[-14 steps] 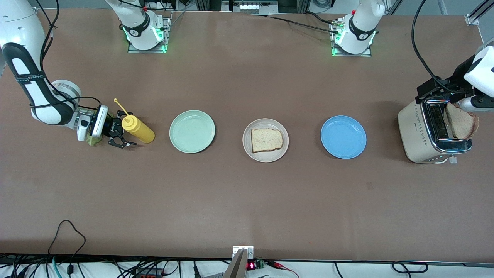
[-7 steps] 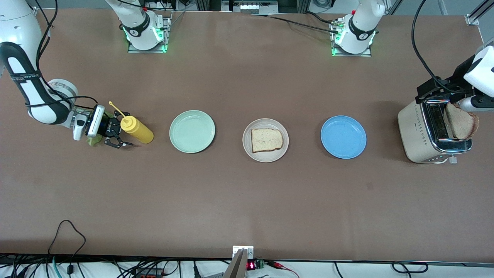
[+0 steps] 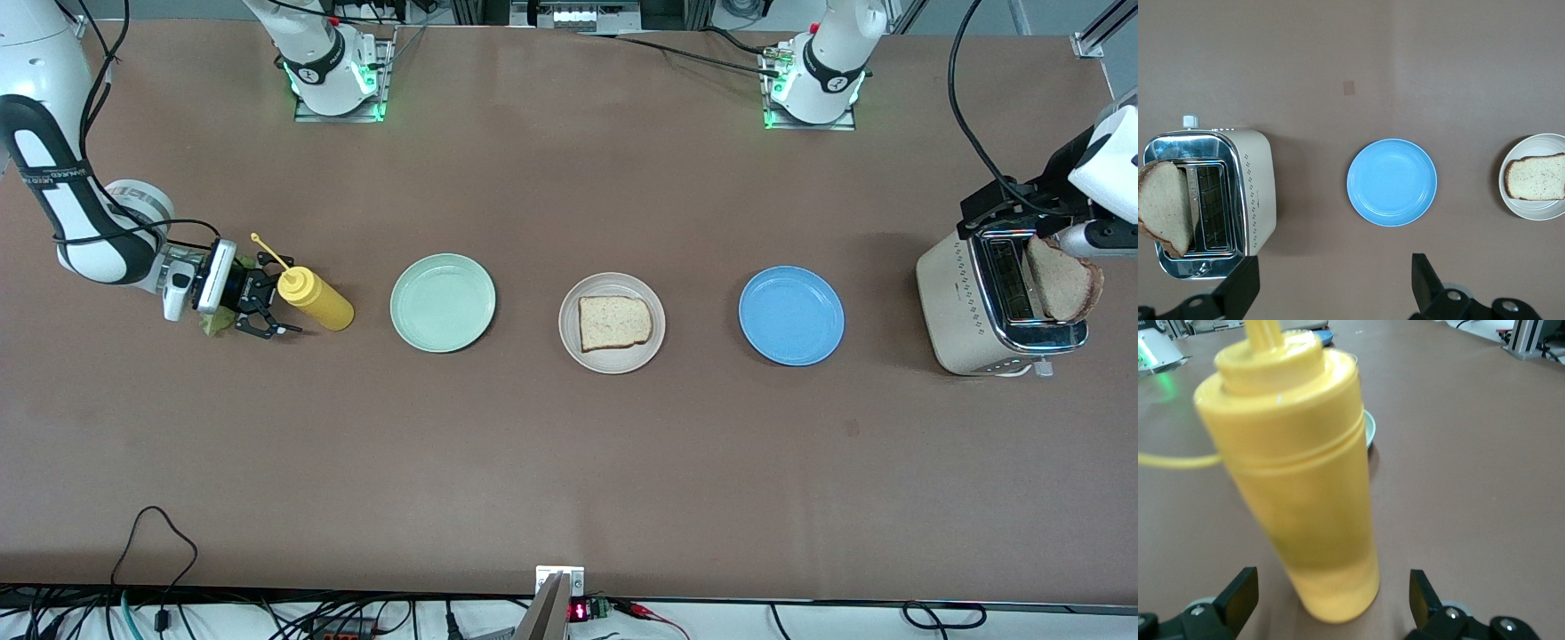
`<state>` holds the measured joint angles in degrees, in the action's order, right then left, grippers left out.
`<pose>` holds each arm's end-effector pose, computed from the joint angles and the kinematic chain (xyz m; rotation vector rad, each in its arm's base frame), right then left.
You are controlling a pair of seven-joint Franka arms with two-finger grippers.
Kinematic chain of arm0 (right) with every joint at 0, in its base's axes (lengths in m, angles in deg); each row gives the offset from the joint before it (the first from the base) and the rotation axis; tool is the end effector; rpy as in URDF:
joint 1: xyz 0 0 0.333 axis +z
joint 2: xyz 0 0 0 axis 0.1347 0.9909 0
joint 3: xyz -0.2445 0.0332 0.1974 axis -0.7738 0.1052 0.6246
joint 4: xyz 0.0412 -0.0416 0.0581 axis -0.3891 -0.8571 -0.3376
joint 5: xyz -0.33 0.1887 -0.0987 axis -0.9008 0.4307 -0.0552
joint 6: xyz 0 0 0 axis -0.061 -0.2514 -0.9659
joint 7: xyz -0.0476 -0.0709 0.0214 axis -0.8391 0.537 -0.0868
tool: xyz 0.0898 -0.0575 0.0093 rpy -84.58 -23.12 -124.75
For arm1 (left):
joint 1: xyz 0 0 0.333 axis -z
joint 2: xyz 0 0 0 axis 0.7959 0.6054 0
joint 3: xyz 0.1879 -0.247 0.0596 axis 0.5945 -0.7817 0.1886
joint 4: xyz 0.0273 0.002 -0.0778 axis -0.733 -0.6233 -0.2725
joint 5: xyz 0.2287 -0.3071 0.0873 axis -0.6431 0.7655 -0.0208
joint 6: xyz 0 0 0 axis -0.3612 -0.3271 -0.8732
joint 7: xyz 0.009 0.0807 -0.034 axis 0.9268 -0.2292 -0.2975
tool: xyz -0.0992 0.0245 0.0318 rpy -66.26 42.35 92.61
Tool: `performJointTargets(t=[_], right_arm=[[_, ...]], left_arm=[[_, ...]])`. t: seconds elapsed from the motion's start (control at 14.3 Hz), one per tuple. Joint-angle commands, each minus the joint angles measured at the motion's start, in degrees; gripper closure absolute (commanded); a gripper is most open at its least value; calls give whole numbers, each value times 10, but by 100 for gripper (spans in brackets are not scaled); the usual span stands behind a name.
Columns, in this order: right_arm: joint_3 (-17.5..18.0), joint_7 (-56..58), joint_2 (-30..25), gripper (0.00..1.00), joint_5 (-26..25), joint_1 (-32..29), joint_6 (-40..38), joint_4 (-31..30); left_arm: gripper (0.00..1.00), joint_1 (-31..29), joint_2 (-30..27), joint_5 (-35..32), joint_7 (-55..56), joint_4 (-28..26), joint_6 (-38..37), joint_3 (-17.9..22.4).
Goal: Make sandwich in beige plate with both arms
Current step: 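Raise the right gripper away from the bottle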
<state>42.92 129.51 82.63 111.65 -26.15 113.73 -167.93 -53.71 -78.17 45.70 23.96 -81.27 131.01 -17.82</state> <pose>0.5077 -0.1016 0.1399 -1.8044 -1.4220 -0.8460 0.5601 -0.0084 0.6055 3.1296 0.0600 -0.0375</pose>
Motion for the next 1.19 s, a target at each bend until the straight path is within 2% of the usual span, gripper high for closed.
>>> performJointTargets(t=[0.0,0.42,0.91,1.12], right_arm=[[2,14,-6,0,-24,-20,-4,-9],[-7,32,-10,0,-52,-42,-24,-7],[-92,12,-68,0,-61,-51,-54,7],[-114,-52,-89,0,-73,-51,-55,45]], left_arm=[[0,-4,-7,-5,-8,-2,-3,-3],[0,-4,-7,-5,-6,-2,-4,-3],[0,-4,-7,-5,-6,-2,-4,-3],[0,-4,-8,-5,-6,-2,-4,-3]])
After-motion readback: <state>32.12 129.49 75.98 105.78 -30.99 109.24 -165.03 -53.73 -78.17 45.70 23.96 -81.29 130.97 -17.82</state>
